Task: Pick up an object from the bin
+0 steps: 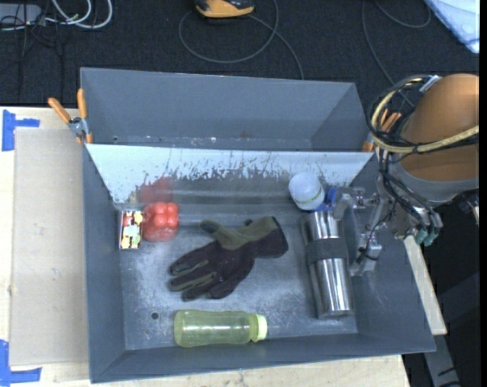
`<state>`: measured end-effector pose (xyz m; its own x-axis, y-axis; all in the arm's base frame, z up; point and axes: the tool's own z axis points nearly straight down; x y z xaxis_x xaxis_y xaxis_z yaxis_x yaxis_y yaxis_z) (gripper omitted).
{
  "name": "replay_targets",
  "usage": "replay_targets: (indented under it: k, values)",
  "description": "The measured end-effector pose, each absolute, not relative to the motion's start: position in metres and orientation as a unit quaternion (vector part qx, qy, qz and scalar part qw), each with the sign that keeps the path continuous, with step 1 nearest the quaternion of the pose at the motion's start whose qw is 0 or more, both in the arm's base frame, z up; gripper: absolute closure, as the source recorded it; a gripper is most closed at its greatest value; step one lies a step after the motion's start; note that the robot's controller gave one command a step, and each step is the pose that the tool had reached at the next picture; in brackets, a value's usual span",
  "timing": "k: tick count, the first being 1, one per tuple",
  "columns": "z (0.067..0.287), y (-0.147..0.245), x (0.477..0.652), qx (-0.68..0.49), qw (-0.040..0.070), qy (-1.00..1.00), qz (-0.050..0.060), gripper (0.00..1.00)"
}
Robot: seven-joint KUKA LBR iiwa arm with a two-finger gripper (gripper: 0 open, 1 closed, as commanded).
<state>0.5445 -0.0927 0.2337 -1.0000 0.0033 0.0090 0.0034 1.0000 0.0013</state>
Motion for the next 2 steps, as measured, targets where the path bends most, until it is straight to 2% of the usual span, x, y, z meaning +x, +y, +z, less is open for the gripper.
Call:
replay_targets:
  k: [1,2]
  values:
    - [0.238,-0.092,0.546,0.0,0.001,-1.0,0.0,0.0]
    - [0.203,-0.073,0.562,-0.057,-0.001,-0.998,0.0,0.0]
